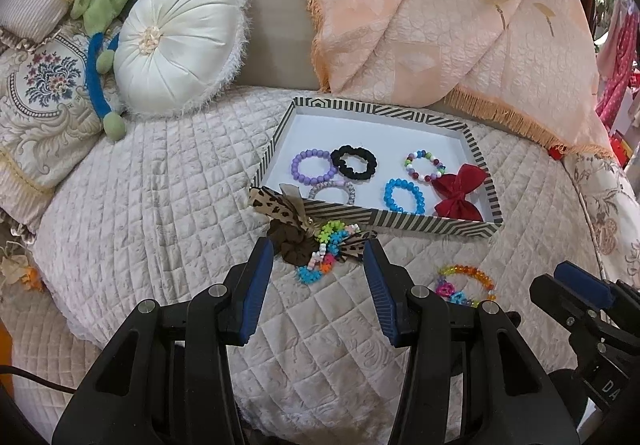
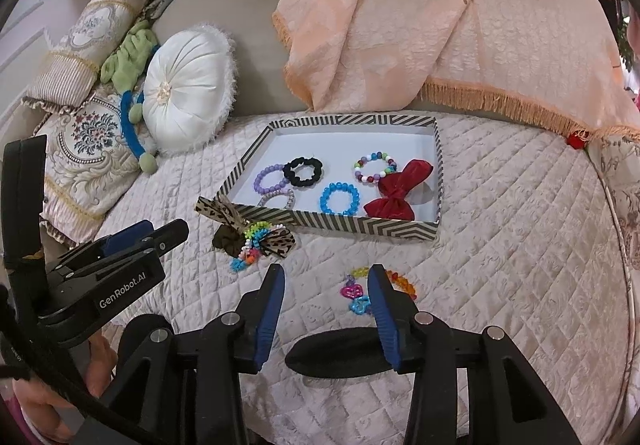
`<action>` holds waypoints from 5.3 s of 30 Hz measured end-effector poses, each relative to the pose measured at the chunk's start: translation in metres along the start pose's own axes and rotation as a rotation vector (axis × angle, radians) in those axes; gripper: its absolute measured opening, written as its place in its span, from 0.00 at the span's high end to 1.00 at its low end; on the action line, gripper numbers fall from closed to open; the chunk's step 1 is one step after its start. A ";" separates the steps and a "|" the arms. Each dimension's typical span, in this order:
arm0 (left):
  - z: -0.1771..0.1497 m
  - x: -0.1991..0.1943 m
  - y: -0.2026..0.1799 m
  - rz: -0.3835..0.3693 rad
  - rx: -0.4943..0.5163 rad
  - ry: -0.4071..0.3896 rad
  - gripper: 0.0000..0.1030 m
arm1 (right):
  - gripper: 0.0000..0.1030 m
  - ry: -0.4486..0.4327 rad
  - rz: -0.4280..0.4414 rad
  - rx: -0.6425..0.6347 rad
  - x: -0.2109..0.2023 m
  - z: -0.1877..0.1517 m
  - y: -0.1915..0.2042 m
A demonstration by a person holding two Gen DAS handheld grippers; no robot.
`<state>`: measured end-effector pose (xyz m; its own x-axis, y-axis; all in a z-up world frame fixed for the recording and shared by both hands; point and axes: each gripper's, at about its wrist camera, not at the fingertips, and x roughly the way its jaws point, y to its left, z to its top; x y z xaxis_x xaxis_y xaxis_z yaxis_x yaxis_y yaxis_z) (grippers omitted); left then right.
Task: Organize jewelry
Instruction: 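Withdraw both grippers toward the leopard bow and orange bracelet, then grasp the colourful hair ties with the left gripper while the right grasps the orange beaded bracelet, then lift both held items and carry them toward the tray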
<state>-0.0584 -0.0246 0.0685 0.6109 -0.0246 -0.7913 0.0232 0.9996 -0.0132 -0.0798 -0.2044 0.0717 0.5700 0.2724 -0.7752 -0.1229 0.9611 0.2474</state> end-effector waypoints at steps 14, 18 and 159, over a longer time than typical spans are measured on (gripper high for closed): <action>-0.005 -0.001 0.000 0.001 0.004 0.005 0.55 | 0.53 0.010 0.001 -0.015 -0.001 0.000 0.003; -0.005 0.003 -0.002 -0.001 0.011 0.014 0.55 | 0.53 0.015 0.002 -0.021 -0.001 0.000 0.005; 0.043 0.040 0.026 -0.291 -0.033 0.189 0.88 | 0.92 0.248 0.020 -0.137 0.109 0.010 -0.083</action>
<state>0.0006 0.0001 0.0626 0.4253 -0.3092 -0.8506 0.1476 0.9509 -0.2719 0.0009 -0.2550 -0.0277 0.3525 0.2779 -0.8936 -0.2501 0.9481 0.1962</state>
